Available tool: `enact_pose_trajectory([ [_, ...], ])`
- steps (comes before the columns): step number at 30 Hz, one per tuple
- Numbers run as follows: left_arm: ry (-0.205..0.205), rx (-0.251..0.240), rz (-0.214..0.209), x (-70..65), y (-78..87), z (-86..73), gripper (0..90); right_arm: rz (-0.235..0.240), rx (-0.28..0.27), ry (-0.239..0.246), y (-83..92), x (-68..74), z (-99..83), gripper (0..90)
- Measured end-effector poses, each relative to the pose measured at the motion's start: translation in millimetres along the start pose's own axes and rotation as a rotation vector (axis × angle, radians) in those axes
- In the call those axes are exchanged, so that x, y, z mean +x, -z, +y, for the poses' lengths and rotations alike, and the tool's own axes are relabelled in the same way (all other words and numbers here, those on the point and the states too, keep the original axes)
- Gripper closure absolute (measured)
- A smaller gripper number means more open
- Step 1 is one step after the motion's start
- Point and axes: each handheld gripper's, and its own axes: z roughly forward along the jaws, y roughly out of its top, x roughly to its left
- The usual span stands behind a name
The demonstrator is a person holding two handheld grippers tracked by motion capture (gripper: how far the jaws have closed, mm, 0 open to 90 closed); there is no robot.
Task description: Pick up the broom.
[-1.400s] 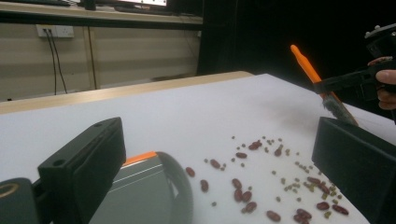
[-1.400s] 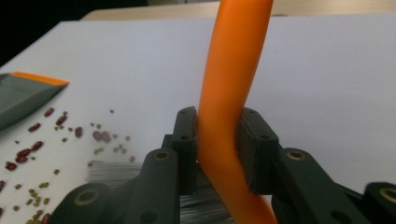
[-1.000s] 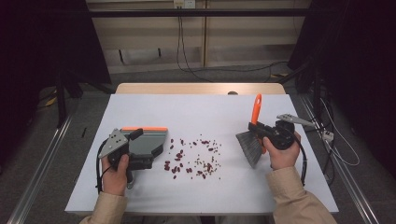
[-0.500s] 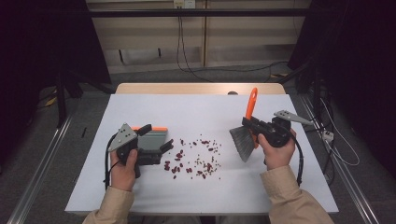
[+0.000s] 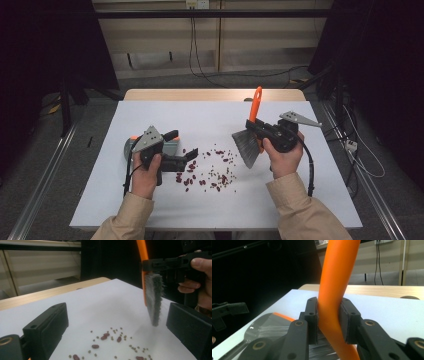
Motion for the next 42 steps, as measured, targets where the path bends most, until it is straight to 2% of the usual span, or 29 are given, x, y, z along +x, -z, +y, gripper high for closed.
enact_pose_trajectory([
  [3, -0.001, 0.006, -0.01, -0.1, -3.8, 1.2, 3.8, 0.019, -0.005, -0.015, -6.0, 5.3, 0.3, 71.4],
  [6, 0.003, 0.016, -0.024, -1.3, -7.4, 3.0, 3.7, 0.024, -0.014, -0.007, -11.9, 11.9, 1.5, 71.4],
  [10, -0.002, 0.014, -0.023, -2.4, -11.9, 4.2, 3.7, 0.039, -0.027, -0.004, -19.5, 21.5, 2.0, 71.4],
  [14, 0.005, 0.037, -0.019, -4.9, -17.8, 4.5, 4.2, 0.052, -0.015, -0.012, -30.1, 29.4, 0.5, 71.3],
  [22, 0.036, 0.058, -0.052, -6.9, -27.4, 3.8, 5.5, 0.07, 0.004, 0.011, -48.2, 49.8, -2.8, 71.3],
  [26, 0.03, 0.066, -0.046, -6.6, -28.3, 4.1, 8.7, 0.077, 0.011, 0.027, -56.3, 58.0, -4.1, 71.4],
  [29, 0.046, 0.064, -0.045, -5.1, -28.9, 4.0, 11.9, 0.093, 0.019, 0.025, -61.2, 63.3, -5.4, 71.4],
  [30, 0.051, 0.061, -0.046, -4.8, -29.3, 3.9, 16.6, 0.09, 0.02, 0.03, -63.7, 66.4, -6.7, 71.4],
  [32, 0.052, 0.065, -0.044, -4.4, -30.3, 3.8, 18.5, 0.09, 0.019, 0.036, -64.5, 67.8, -7.4, 71.4],
  [36, 0.063, 0.075, -0.055, -5.3, -34.0, 3.0, 29.9, 0.099, 0.017, 0.029, -68.8, 71.9, -10.9, 71.3],
  [41, 0.08, 0.073, -0.057, -7.8, -38.8, 4.3, 34.6, 0.092, 0.019, 0.043, -70.1, 74.8, -12.0, 71.3],
  [42, 0.076, 0.078, -0.048, -7.7, -39.4, 4.7, 40.0, 0.094, 0.024, 0.047, -70.5, 75.1, -13.0, 71.3],
])
